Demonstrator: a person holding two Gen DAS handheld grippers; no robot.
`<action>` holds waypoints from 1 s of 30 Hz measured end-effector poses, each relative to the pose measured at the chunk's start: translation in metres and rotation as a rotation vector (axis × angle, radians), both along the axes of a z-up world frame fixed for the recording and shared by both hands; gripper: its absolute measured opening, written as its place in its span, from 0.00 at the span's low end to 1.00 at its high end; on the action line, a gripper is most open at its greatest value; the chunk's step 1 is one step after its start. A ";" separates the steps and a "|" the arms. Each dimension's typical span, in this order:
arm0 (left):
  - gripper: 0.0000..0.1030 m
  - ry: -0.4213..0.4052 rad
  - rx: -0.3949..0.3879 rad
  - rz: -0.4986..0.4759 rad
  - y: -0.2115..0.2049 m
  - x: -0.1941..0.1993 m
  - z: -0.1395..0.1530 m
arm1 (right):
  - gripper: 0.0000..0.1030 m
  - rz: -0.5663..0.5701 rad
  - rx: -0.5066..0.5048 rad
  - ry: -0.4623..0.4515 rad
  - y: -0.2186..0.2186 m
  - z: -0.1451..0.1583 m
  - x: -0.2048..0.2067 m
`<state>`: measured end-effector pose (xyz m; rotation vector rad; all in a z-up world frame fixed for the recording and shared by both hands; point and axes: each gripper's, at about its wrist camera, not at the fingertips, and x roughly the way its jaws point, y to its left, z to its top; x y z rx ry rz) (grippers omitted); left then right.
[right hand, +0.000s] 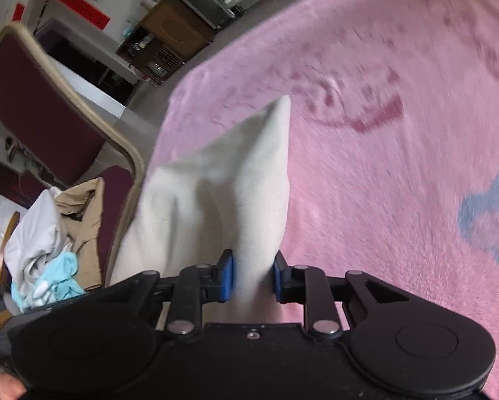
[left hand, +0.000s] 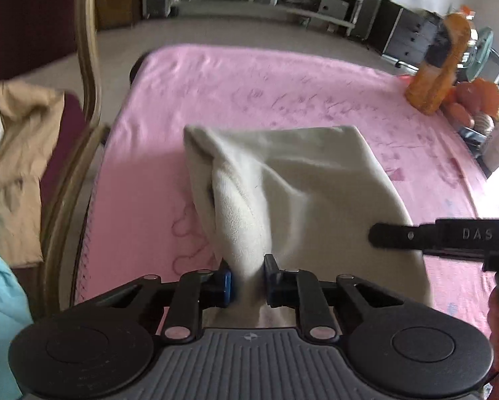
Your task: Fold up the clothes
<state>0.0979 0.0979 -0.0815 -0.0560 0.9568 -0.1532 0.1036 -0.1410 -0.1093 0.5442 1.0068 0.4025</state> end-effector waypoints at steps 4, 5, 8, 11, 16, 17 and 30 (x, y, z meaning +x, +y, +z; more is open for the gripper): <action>0.15 -0.088 -0.038 -0.041 -0.026 -0.022 0.037 | 0.21 -0.018 -0.053 -0.063 -0.034 0.040 -0.024; 0.15 -0.107 -0.041 -0.058 -0.037 -0.026 0.045 | 0.21 -0.023 -0.065 -0.078 -0.043 0.050 -0.030; 0.15 -0.153 -0.060 -0.132 -0.081 -0.036 0.066 | 0.21 -0.070 -0.098 -0.113 -0.082 0.076 -0.054; 0.15 -0.184 -0.081 -0.225 -0.138 -0.040 0.073 | 0.21 -0.157 -0.098 -0.112 -0.136 0.086 -0.076; 0.15 -0.197 -0.127 -0.365 -0.236 -0.033 0.067 | 0.21 -0.304 -0.116 -0.100 -0.232 0.091 -0.102; 0.15 -0.194 -0.140 -0.385 -0.254 -0.030 0.063 | 0.21 -0.328 -0.125 -0.097 -0.250 0.090 -0.104; 0.33 -0.033 -0.124 -0.319 -0.374 0.016 -0.017 | 0.60 -0.572 -0.256 -0.060 -0.399 0.028 -0.065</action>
